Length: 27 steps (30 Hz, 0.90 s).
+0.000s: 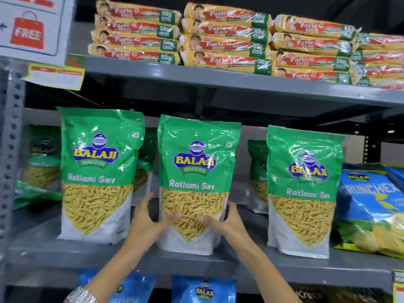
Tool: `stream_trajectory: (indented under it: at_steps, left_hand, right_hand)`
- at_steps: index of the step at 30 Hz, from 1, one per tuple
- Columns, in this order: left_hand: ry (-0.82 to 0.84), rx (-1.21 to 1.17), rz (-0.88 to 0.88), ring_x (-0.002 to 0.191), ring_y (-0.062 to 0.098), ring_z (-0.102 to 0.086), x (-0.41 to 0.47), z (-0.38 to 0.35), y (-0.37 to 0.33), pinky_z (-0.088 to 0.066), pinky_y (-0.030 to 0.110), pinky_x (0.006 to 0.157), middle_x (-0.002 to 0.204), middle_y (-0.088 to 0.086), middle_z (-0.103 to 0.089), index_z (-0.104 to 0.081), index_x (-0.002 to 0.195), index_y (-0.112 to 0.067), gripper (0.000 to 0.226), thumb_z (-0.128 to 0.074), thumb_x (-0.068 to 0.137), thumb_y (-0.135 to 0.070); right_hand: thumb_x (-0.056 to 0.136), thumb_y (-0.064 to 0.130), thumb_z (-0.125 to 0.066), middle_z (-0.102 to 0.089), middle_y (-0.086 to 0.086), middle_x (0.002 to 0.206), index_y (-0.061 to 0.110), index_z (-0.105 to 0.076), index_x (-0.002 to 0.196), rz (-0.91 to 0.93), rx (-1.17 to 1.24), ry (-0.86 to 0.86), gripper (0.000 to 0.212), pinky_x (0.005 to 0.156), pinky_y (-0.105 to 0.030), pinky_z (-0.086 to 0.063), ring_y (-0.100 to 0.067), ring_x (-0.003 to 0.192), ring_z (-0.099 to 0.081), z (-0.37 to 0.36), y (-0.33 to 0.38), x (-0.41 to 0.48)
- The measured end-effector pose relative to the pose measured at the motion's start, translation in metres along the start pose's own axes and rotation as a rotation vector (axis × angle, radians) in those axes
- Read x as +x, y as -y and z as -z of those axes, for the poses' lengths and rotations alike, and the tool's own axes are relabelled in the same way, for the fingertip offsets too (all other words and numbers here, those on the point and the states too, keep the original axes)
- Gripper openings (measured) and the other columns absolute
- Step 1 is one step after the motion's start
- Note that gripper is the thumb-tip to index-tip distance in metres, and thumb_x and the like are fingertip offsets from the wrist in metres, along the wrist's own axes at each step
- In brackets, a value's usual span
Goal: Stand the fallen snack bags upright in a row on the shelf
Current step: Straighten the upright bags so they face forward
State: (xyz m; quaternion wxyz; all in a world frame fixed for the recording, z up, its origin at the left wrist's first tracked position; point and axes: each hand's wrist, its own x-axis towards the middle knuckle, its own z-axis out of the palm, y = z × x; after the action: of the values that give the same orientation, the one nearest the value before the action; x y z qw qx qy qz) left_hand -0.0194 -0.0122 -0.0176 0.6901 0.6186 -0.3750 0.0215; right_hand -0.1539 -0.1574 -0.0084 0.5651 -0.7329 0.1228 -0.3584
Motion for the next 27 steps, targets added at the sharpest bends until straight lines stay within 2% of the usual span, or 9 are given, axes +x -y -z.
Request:
stream_trajectory:
  at_steps: [4, 8, 10, 13, 16, 20, 22, 25, 27]
  left_hand:
    - [0.262, 0.091, 0.052, 0.110, 0.010, -0.047, 0.005, 0.012, 0.016, -0.039, 0.029, 0.094, 0.120, -0.015, -0.046, -0.035, 0.128, -0.029, 0.103, -0.084, 0.040, -0.049]
    - [0.274, 0.079, -0.006, 0.101, -0.003, -0.055, 0.007, 0.008, 0.018, -0.046, 0.014, 0.079, 0.110, -0.026, -0.053, -0.041, 0.105, -0.047, 0.080, -0.086, 0.038, -0.053]
    - [0.268, 0.082, -0.022, 0.094, -0.012, -0.052, 0.006, 0.004, 0.015, -0.046, 0.005, 0.069, 0.107, -0.028, -0.052, -0.041, 0.105, -0.046, 0.076, -0.085, 0.042, -0.046]
    - [0.246, 0.070, -0.042, 0.090, -0.017, -0.050, 0.004, 0.001, 0.016, -0.042, -0.002, 0.063, 0.105, -0.029, -0.051, -0.040, 0.113, -0.037, 0.078, -0.088, 0.052, -0.031]
    - [0.243, 0.070, -0.043, 0.092, -0.016, -0.049, 0.004, 0.000, 0.018, -0.042, -0.002, 0.064, 0.106, -0.029, -0.050, -0.039, 0.116, -0.035, 0.078, -0.087, 0.055, -0.028]
    - [0.222, 0.080, -0.044, 0.093, -0.015, -0.048, 0.000, 0.000, 0.017, -0.044, 0.000, 0.066, 0.106, -0.028, -0.051, -0.039, 0.116, -0.037, 0.078, -0.087, 0.055, -0.031]
    - [0.216, 0.076, -0.047, 0.094, -0.016, -0.049, -0.003, -0.001, 0.016, -0.043, 0.000, 0.067, 0.106, -0.029, -0.051, -0.038, 0.115, -0.041, 0.077, -0.086, 0.055, -0.033]
    - [0.215, 0.097, -0.093, 0.101, -0.008, -0.051, -0.009, 0.000, 0.016, -0.044, 0.008, 0.079, 0.111, -0.031, -0.048, -0.033, 0.117, -0.046, 0.079, -0.083, 0.055, -0.039]
    - [0.163, 0.085, -0.129, 0.111, 0.000, -0.048, -0.015, 0.002, 0.017, -0.042, 0.018, 0.089, 0.122, -0.023, -0.047, -0.033, 0.128, -0.038, 0.085, -0.078, 0.056, -0.045]
  right_hand:
    - [0.043, 0.034, -0.090, -0.063, 0.005, 0.121, 0.023, -0.046, 0.123, -0.034, -0.021, 0.034, 0.092, 0.096, -0.034, -0.048, -0.012, 0.110, -0.060, 0.001, -0.007, 0.003]
    - [0.043, 0.031, -0.089, -0.066, 0.006, 0.114, 0.026, -0.051, 0.110, -0.041, 0.008, 0.039, 0.078, 0.085, -0.027, -0.049, -0.009, 0.104, -0.062, 0.009, -0.006, 0.005]
    - [0.043, 0.030, -0.088, -0.067, 0.007, 0.112, 0.029, -0.052, 0.107, -0.036, 0.016, 0.049, 0.074, 0.081, -0.022, -0.048, -0.007, 0.102, -0.063, 0.012, -0.006, 0.005]
    - [0.039, 0.036, -0.088, -0.067, 0.007, 0.113, 0.029, -0.052, 0.108, -0.035, 0.015, 0.056, 0.079, 0.088, -0.027, -0.046, -0.009, 0.104, -0.062, 0.015, -0.006, 0.005]
    - [0.037, 0.039, -0.087, -0.066, 0.010, 0.112, 0.031, -0.051, 0.109, -0.034, 0.014, 0.063, 0.081, 0.091, -0.028, -0.045, -0.007, 0.104, -0.062, 0.015, -0.006, 0.003]
    - [0.045, 0.032, -0.087, -0.070, 0.013, 0.104, 0.029, -0.053, 0.108, -0.008, 0.030, 0.055, 0.072, 0.072, -0.016, -0.051, 0.001, 0.090, -0.067, 0.015, -0.008, 0.002]
    - [0.046, 0.031, -0.085, -0.068, 0.013, 0.106, 0.028, -0.053, 0.108, 0.001, 0.033, 0.046, 0.070, 0.073, -0.017, -0.051, 0.002, 0.090, -0.066, 0.015, -0.009, 0.001]
    - [0.048, 0.031, -0.085, -0.063, 0.013, 0.108, 0.027, -0.048, 0.111, 0.015, 0.052, 0.011, 0.073, 0.072, -0.018, -0.047, 0.003, 0.095, -0.060, 0.011, -0.010, -0.002]
    - [0.052, 0.030, -0.086, -0.060, 0.008, 0.114, 0.022, -0.043, 0.119, 0.067, 0.106, -0.088, 0.080, 0.075, -0.017, -0.045, -0.003, 0.103, -0.058, 0.008, -0.013, -0.003]
